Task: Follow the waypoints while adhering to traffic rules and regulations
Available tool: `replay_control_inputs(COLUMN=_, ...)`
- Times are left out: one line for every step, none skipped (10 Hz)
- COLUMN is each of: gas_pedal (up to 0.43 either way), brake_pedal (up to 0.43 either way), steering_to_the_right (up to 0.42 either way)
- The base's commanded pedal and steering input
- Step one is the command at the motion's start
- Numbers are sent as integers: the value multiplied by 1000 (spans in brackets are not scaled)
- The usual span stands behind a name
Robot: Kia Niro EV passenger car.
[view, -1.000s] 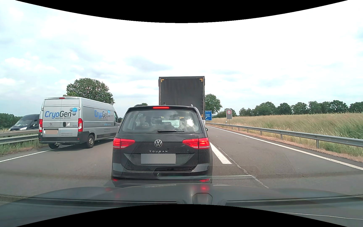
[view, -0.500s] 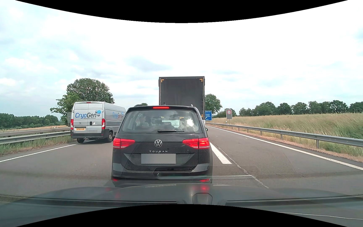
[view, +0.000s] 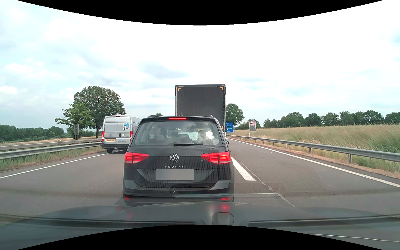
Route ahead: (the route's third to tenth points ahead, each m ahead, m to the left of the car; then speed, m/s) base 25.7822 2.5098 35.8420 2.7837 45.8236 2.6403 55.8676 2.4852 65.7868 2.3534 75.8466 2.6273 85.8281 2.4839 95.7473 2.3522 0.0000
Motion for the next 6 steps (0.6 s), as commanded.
replay_control_inputs(gas_pedal=0, brake_pedal=250, steering_to_the_right=-2)
replay_control_inputs(gas_pedal=0, brake_pedal=250, steering_to_the_right=-2)
replay_control_inputs(gas_pedal=0, brake_pedal=250, steering_to_the_right=-2)
replay_control_inputs(gas_pedal=0, brake_pedal=250, steering_to_the_right=-2)
replay_control_inputs(gas_pedal=0, brake_pedal=250, steering_to_the_right=-2)
replay_control_inputs(gas_pedal=0, brake_pedal=250, steering_to_the_right=-2)
